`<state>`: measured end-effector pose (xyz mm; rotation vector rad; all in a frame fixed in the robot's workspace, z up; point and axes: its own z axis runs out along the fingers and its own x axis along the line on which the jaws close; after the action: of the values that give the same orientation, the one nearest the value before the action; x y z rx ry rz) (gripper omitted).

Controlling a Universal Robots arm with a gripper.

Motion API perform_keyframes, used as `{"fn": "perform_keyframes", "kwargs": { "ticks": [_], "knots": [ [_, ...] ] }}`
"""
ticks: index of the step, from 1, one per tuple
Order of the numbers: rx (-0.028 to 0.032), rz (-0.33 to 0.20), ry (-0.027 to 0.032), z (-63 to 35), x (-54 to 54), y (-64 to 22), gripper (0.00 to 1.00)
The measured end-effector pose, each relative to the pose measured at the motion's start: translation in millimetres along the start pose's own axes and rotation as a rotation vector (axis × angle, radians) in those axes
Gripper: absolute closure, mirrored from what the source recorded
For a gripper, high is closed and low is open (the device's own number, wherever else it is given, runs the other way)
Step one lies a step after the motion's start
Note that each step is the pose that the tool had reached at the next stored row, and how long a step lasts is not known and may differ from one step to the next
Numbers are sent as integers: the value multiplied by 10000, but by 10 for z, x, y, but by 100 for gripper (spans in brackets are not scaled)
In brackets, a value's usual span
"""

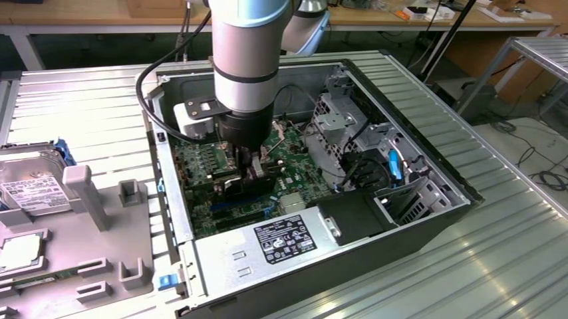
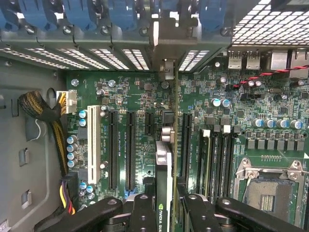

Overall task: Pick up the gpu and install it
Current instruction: 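Insert the gpu into the slot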

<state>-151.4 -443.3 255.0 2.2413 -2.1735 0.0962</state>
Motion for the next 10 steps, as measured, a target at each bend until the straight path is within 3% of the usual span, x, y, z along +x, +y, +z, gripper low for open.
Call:
{"fn": "perform_keyframes", "kwargs": {
  "ticks": [10],
  "knots": [
    [0, -1, 0, 0, 0, 0, 73]
  ]
}}
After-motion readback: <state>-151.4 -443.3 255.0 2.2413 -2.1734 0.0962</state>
